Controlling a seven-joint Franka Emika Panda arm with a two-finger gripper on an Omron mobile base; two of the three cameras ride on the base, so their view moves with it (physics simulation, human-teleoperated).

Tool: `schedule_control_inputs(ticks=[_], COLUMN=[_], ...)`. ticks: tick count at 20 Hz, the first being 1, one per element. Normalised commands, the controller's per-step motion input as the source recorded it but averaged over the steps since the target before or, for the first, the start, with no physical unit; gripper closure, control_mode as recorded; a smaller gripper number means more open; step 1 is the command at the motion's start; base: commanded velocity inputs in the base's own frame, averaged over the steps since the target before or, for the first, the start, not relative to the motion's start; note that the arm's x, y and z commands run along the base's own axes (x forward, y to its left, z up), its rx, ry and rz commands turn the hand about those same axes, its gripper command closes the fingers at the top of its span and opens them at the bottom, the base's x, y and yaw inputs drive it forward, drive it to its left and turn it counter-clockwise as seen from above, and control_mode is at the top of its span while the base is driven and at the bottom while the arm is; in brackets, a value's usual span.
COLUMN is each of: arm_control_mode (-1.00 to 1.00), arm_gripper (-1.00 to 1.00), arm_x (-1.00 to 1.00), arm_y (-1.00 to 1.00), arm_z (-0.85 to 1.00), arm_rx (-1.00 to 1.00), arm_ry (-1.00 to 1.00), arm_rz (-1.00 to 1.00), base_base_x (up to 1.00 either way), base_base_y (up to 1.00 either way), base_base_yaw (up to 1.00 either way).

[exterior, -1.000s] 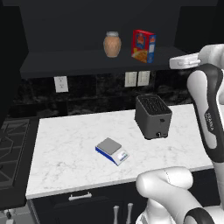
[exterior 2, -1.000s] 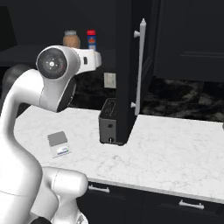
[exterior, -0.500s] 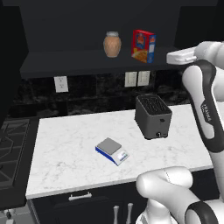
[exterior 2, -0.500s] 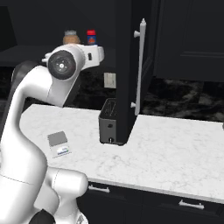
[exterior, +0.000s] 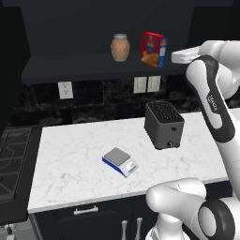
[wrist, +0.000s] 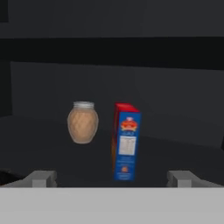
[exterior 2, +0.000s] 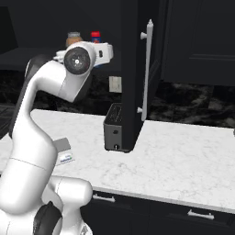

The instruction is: Pick the boxed food and place it on the digital scale for weighing, and close the cabinet.

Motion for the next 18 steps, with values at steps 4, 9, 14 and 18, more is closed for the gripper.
schedule_control_inputs(ticks=[4, 9, 14, 18], arm_control_mode=[-1.00, -1.00, -1.00, -1.00], arm_gripper=[-1.00, -1.00, -1.00, -1.00], arm_x=[0.39, 0.43, 0.37, 0.34], arm_y=[0.00, 0.00, 0.00, 0.00], arm_z=[0.00, 0.00, 0.00, 0.00], arm_rx=[0.00, 0.00, 0.00, 0.00], arm_ry=[0.00, 0.00, 0.00, 0.00], arm_rz=[0.00, 0.00, 0.00, 0.00], base_base_x=[0.00, 0.00, 0.00, 0.00], base_base_y=[0.00, 0.00, 0.00, 0.00], base_base_yaw=[0.00, 0.00, 0.00, 0.00])
